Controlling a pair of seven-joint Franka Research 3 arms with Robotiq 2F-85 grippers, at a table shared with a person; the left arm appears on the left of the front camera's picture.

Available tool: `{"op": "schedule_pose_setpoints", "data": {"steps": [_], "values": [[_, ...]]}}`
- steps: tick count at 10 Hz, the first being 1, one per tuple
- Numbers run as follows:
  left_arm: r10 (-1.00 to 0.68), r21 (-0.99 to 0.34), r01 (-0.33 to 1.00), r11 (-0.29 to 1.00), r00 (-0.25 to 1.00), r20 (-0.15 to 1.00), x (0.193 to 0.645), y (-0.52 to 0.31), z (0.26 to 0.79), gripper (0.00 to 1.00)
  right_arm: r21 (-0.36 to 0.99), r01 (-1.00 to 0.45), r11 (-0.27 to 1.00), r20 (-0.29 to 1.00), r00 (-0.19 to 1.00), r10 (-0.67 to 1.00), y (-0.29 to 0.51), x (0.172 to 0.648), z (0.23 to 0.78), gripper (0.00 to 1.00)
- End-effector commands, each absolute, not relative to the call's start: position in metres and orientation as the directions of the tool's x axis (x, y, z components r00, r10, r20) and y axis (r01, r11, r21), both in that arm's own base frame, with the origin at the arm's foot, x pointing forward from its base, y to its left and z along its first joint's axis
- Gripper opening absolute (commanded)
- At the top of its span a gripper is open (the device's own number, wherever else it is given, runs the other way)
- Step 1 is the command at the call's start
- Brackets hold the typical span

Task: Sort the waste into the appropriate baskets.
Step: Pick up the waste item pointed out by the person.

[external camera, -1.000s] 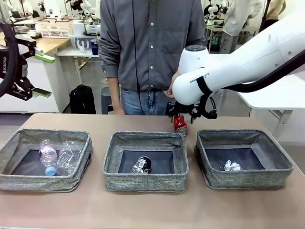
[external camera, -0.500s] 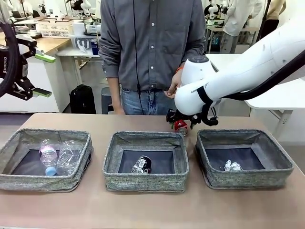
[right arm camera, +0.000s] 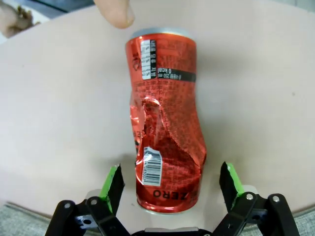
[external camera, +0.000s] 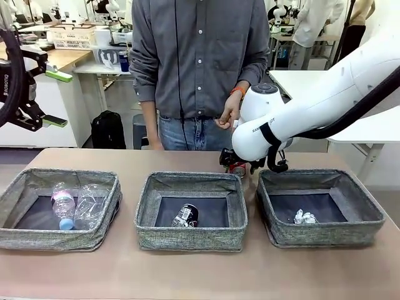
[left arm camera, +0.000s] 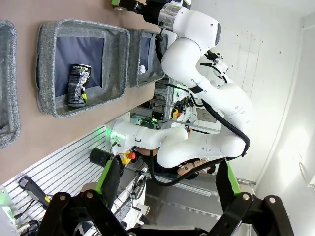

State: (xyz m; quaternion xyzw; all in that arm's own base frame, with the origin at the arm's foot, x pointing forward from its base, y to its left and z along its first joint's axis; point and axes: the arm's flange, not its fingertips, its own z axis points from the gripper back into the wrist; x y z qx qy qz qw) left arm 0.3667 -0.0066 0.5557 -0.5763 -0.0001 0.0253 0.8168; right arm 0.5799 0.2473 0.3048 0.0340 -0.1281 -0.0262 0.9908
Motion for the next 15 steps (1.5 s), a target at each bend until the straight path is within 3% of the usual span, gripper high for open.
{"op": "schedule_pose_setpoints", "data": {"steps": [1, 2, 3, 4, 5, 10, 11, 13, 15], "values": [[0.025, -0.941, -0.024, 0.337, 1.000, -0.016, 0.365, -0.005, 0.558, 1.00, 0.089, 0.019, 0.996, 0.256, 0.966, -0.041, 0.247, 0.578, 0.308, 0.40], [0.025, -0.941, -0.024, 0.337, 1.000, -0.016, 0.365, -0.005, 0.558, 1.00, 0.092, 0.020, 0.996, 0.260, 0.965, -0.043, 0.248, 0.578, 0.308, 0.40], [0.025, -0.941, -0.024, 0.337, 1.000, -0.016, 0.365, -0.005, 0.558, 1.00, 0.086, 0.016, 0.996, 0.263, 0.964, -0.039, 0.249, 0.578, 0.307, 0.00], [0.025, -0.941, -0.024, 0.337, 1.000, -0.016, 0.365, -0.005, 0.558, 1.00, 0.089, 0.020, 0.996, 0.262, 0.964, -0.043, 0.249, 0.579, 0.307, 0.35], [0.025, -0.941, -0.024, 0.337, 1.000, -0.016, 0.365, -0.005, 0.558, 1.00, 0.086, 0.031, 0.996, 0.264, 0.963, -0.053, 0.249, 0.579, 0.308, 0.00], [0.025, -0.941, -0.024, 0.337, 1.000, -0.016, 0.365, -0.005, 0.558, 1.00, 0.070, 0.051, 0.996, 0.268, 0.961, -0.068, 0.247, 0.580, 0.312, 0.00], [0.025, -0.941, -0.024, 0.337, 1.000, -0.016, 0.365, -0.005, 0.558, 1.00, 0.087, 0.060, 0.994, 0.282, 0.956, -0.082, 0.247, 0.575, 0.326, 0.04], [0.025, -0.941, -0.024, 0.337, 1.000, -0.016, 0.365, -0.005, 0.558, 1.00, 0.015, 0.060, 0.998, 0.237, 0.970, -0.061, 0.241, 0.552, 0.400, 0.04], [0.025, -0.941, -0.024, 0.337, 1.000, -0.016, 0.365, -0.005, 0.558, 1.00, -0.124, 0.105, 0.987, 0.087, 0.992, -0.094, 0.235, 0.514, 0.470, 0.04]]}}
